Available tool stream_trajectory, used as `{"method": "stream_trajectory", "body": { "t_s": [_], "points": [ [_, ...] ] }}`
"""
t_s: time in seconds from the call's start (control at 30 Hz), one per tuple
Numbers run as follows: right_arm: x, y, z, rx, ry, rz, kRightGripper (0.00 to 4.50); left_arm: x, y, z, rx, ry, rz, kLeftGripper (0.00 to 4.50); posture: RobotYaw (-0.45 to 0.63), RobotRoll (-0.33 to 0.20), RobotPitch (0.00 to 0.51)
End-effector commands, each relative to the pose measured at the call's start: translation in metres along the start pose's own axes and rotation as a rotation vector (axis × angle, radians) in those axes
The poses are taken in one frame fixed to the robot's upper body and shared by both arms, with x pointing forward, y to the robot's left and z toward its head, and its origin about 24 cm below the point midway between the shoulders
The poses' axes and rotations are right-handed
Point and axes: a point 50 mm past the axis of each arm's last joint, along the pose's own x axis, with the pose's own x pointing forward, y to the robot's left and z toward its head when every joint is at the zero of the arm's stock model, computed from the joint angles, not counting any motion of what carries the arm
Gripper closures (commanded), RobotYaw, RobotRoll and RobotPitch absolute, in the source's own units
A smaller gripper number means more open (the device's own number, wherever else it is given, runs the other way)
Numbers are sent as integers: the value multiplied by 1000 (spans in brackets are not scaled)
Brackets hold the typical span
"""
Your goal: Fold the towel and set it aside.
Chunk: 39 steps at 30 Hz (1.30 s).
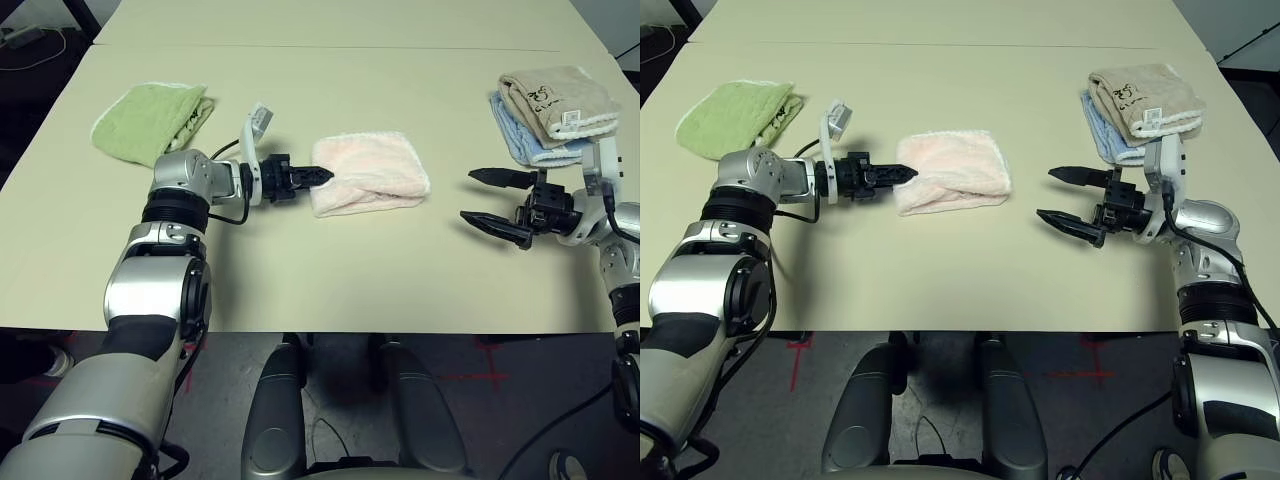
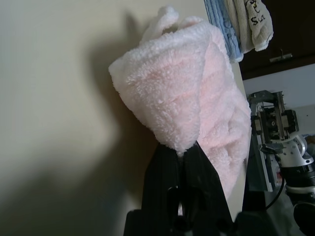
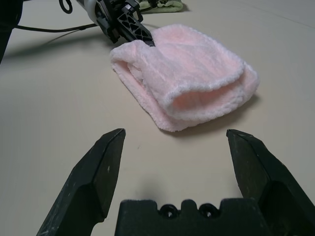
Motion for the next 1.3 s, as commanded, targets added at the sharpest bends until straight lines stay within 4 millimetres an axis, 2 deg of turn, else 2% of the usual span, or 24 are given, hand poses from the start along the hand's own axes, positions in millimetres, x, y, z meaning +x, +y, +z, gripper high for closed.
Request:
{"method": "stream_trajectory", "body": {
  "t_s": [0.03,0.2,0.63,0.9,1.3],
  "points": [
    [-1,1,-1,-6,15,4,0,1,5,-4,-42,-4,23,4479,9,0,257],
    [0,1,-2,-6,20,0,0,-2,3,2,-37,-44,-3,4479,9,0,253],
    [4,-1,-2,2,4,-16,0,-29,-13,47,-5,-328,-33,4479,15,0,257],
    [12,-3,-2,11,-12,-12,0,-66,-28,84,36,-604,-49,4479,39,0,259],
    [17,-2,-3,22,-22,5,0,-137,-25,111,123,-953,117,4479,51,0,263]
  ]
}}
